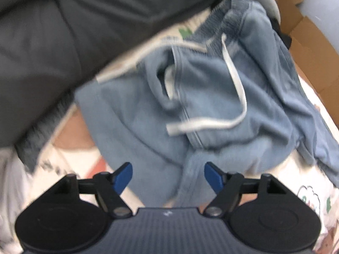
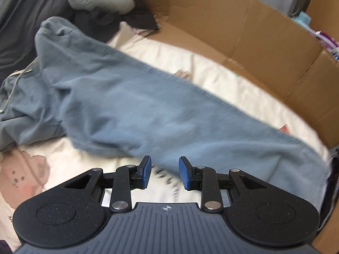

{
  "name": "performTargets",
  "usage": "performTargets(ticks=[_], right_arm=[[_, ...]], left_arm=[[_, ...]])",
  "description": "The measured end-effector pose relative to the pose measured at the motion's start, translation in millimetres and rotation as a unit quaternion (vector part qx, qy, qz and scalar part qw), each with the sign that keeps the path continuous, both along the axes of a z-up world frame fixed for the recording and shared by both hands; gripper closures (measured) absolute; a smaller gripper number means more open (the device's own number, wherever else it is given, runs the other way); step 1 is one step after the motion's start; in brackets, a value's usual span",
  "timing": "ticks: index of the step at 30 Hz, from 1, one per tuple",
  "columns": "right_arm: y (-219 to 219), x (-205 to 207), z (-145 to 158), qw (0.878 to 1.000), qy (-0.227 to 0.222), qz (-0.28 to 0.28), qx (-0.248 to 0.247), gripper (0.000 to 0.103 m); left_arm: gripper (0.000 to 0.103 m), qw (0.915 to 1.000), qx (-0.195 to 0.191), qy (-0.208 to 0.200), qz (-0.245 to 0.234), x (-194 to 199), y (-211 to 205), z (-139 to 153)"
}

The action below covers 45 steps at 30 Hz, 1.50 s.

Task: Fold clothes
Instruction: 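Close the left gripper on the drawstring waistband of the denim pants, then grasp the pant leg hem with the right gripper while the left holds the waistband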

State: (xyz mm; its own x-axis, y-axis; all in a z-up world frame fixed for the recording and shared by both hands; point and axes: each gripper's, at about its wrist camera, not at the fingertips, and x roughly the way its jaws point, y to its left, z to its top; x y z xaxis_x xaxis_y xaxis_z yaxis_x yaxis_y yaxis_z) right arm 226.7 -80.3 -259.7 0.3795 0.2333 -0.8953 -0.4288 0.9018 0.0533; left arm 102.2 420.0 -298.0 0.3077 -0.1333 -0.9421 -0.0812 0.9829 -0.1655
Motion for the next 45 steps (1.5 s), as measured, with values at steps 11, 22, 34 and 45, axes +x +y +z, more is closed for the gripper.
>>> performTargets(ticks=[11, 22, 34, 45], right_arm=[[50.7, -54.1, -30.5, 0.998, 0.048, 0.023, 0.045, 0.067], [118.3, -84.6, -52.7, 0.985, 0.108, 0.054, 0.125, 0.062], [210.2, -86.3, -60.2, 0.965, 0.127, 0.127, 0.189, 0.061], [292.8, -82.4, -69.4, 0.947, 0.119, 0.184, 0.235, 0.059]], left_arm=[[0.039, 0.9958, -0.046, 0.005, -0.079, -8.2, -34.1, -35.9], [0.094, 0.9922, -0.060, -0.059, -0.092, 15.3, -10.5, -6.3], [0.096, 0.9846, -0.055, -0.121, -0.114, 57.0, -5.5, 14.4], [0.096, 0.9814, -0.058, -0.156, -0.095, 76.2, -0.8, 20.7]])
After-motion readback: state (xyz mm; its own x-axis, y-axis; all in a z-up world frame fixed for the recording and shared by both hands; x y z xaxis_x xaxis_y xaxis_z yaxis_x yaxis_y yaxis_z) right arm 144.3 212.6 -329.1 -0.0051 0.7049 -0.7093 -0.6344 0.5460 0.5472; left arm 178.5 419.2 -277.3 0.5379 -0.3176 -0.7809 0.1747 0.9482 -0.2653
